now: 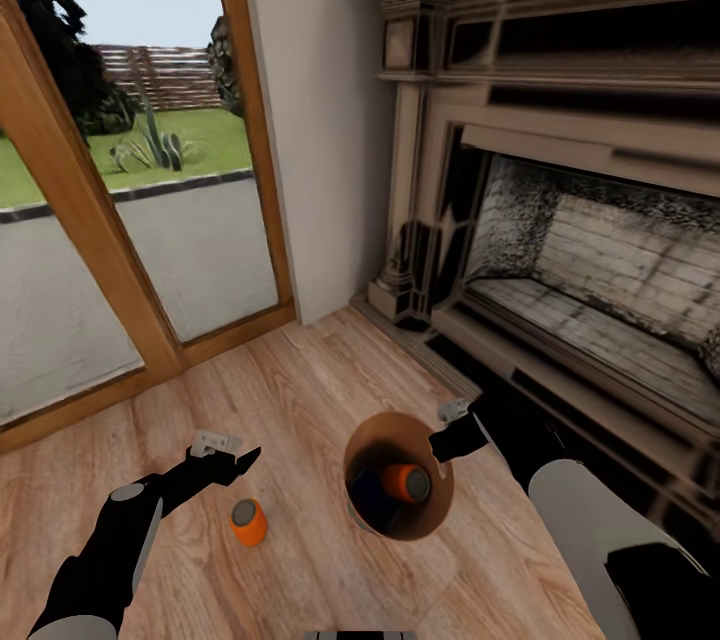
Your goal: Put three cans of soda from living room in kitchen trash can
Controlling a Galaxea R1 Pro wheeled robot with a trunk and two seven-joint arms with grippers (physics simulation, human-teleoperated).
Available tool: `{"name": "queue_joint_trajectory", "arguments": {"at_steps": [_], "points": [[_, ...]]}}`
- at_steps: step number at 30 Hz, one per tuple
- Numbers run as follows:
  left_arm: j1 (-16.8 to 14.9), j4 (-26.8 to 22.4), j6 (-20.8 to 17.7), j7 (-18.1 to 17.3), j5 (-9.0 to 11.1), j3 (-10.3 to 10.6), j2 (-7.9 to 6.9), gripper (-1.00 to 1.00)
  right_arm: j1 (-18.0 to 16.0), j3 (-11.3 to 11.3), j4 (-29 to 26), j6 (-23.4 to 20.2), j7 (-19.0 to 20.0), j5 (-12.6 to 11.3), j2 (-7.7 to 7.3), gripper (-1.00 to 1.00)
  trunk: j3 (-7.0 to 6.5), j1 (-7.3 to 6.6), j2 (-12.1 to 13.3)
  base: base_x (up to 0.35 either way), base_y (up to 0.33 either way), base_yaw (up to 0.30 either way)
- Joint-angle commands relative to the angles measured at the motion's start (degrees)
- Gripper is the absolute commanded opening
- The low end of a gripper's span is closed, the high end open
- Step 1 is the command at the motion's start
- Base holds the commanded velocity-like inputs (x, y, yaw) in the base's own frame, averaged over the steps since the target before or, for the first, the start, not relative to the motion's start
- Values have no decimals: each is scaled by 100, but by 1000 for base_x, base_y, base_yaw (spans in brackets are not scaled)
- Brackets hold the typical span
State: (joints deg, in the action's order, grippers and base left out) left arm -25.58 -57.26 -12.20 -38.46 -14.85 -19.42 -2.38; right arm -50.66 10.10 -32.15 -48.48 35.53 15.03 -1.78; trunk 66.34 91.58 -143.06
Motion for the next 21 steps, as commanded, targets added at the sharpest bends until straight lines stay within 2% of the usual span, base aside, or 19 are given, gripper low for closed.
{"name": "queue_joint_trajectory", "arguments": {"at_steps": [1, 7, 16, 21], "points": [[0, 2, 0, 5, -3, 0, 0, 100, 6, -13, -2, -48, 37, -160, 8, -100, -1, -1, 0, 39, 134, 0], [0, 3, 0, 13, -1, 0, 0, 100, 19, -10, -2, -47, 22, -159, 19, -100, -1, -1, 0, 27, 153, 0], [-1, 4, 7, 23, -15, 0, -6, 100, 30, -12, -13, -81, -19, -154, 83, -100, -1, -1, 0, 2, 16, 0], [-4, 50, 17, 28, -42, 2, -9, 100, -32, -22, -275, -706, -14, -139, 73, -100, 64, 16, -22, 0, 1, 0]]}}
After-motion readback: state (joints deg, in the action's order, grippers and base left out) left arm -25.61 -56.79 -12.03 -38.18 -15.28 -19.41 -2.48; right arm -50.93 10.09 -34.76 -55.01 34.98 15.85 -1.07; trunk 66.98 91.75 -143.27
